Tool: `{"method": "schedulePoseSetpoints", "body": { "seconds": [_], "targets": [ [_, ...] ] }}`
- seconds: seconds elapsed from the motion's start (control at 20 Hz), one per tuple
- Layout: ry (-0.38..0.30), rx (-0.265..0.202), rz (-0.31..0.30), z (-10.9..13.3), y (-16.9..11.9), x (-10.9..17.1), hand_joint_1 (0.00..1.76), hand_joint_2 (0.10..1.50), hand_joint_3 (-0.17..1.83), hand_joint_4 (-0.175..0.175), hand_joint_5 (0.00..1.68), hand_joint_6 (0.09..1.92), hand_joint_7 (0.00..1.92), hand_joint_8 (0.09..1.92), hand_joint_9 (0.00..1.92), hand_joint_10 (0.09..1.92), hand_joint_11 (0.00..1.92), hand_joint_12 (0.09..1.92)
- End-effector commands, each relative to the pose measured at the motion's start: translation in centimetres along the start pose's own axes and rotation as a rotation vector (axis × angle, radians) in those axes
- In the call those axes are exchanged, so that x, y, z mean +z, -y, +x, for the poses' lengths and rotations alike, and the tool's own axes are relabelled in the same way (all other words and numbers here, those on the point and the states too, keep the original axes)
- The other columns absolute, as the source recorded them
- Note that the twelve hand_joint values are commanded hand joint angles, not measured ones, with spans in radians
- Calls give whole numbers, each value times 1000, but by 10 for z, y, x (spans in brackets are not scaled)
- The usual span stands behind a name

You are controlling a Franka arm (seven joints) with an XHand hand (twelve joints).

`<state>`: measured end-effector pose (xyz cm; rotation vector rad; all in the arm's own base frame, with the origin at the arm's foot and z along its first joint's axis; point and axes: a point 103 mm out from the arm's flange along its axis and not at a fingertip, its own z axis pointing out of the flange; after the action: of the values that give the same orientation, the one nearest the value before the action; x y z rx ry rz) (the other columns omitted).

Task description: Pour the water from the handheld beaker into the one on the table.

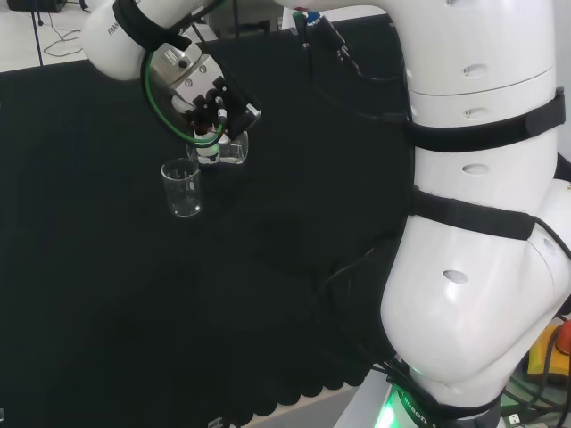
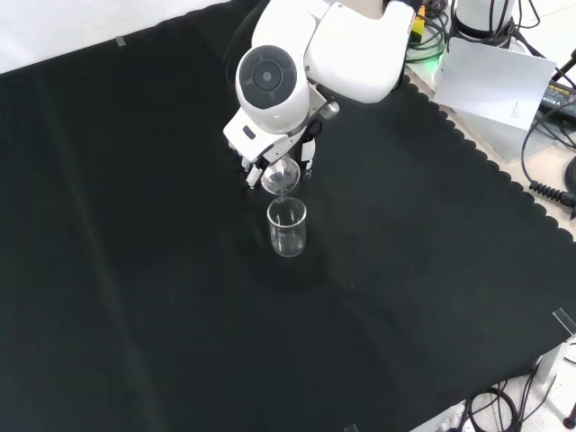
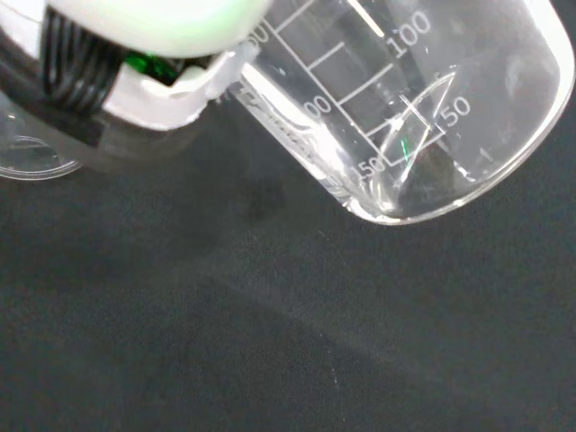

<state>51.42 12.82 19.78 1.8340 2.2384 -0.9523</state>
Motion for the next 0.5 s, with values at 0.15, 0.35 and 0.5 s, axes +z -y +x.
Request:
{"method": "schedulePoseSetpoints", "body": {
  "seconds": [0.15,0.35,0.5],
  "targets": [
    [17,-5,-11,-2,2,-4,1125,714,543,175,1288,600,1627,87,1555,87,1213,831],
    [57,-5,-14,1,3,-7,1124,714,545,175,1287,603,1627,87,1555,87,1215,830],
    [65,-4,-20,3,3,-9,1124,714,546,175,1286,605,1627,87,1555,87,1216,830]
  ]
}}
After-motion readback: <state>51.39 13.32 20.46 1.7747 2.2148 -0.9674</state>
